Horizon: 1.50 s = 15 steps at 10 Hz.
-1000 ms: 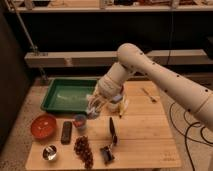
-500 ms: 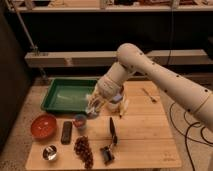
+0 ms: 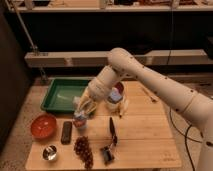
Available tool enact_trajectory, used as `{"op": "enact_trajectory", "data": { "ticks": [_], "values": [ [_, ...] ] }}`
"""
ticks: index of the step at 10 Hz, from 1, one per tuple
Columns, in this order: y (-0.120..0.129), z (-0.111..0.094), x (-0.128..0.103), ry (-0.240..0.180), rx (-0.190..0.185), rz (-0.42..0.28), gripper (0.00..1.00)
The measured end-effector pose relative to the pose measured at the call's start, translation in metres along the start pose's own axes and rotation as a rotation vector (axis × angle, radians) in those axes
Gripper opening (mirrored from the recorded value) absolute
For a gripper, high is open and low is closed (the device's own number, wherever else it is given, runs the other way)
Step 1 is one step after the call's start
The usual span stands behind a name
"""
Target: Place towel in metal cup
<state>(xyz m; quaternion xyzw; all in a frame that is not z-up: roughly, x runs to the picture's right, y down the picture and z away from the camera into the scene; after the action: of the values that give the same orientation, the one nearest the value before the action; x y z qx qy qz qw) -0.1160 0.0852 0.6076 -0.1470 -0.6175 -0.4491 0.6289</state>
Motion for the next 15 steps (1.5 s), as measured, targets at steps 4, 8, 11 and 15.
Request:
{"op": "enact_trajectory", "data": {
  "ticks": [4, 8, 11, 15],
  "values": [
    [-0.065, 0.079, -0.007, -0.094, -0.053, -0.22, 0.0],
    [-0.08, 0.15, -0.033, -0.144, -0.197, -0.425, 0.0],
    [-0.046, 0.16, -0.033, -0.084, -0.28, -0.409, 0.0],
    [0.011, 0.15, -0.042, -0.048, -0.35, -0.383, 0.0]
  ]
}}
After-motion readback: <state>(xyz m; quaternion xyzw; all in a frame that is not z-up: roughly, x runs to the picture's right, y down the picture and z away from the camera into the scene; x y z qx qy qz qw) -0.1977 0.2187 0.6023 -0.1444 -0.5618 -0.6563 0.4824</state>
